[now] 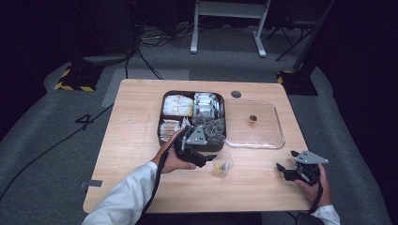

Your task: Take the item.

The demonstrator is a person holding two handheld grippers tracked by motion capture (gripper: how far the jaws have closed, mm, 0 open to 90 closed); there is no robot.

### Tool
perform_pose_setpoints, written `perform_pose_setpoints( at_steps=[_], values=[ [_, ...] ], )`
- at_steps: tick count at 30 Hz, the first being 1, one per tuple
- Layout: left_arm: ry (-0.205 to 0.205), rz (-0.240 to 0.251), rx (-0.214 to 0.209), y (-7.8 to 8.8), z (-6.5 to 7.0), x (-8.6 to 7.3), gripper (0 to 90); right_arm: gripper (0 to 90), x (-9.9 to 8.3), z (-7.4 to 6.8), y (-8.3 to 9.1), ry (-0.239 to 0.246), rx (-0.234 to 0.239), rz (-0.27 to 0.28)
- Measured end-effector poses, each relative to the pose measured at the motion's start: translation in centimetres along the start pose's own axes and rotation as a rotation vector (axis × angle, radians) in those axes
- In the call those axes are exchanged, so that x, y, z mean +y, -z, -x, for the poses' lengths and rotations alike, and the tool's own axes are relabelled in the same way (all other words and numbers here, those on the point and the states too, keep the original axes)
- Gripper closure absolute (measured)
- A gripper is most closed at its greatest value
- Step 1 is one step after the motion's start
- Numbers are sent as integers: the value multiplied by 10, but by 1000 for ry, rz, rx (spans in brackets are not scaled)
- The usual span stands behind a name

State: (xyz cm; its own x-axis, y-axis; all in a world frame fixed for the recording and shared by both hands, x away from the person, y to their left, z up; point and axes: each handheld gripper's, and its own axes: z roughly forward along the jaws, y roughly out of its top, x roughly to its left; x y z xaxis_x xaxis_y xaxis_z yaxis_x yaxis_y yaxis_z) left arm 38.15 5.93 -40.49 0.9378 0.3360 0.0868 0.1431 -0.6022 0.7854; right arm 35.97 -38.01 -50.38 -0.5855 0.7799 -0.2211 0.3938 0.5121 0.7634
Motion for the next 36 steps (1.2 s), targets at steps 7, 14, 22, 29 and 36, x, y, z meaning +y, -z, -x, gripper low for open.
perform_pose_setpoints(
  at_steps=[7, 14, 22, 29, 36],
  values=[
    [-15, -41, 55, 10, -2, -4, 228, 178, 0, 0, 0, 0, 0, 0],
    [-25, -87, 101, 18, -3, -11, 185, 178, 0, 0, 0, -1, 0, 0],
    [-21, -111, 138, 31, -6, -20, 173, 178, 0, 0, 0, -2, 2, -1],
    [-27, -138, 154, 39, -7, -32, 162, 178, 0, 0, 0, -3, 3, -1],
    [-28, -182, 185, 47, -8, -45, 172, 178, 0, 0, 0, -3, 2, -1]
  ],
)
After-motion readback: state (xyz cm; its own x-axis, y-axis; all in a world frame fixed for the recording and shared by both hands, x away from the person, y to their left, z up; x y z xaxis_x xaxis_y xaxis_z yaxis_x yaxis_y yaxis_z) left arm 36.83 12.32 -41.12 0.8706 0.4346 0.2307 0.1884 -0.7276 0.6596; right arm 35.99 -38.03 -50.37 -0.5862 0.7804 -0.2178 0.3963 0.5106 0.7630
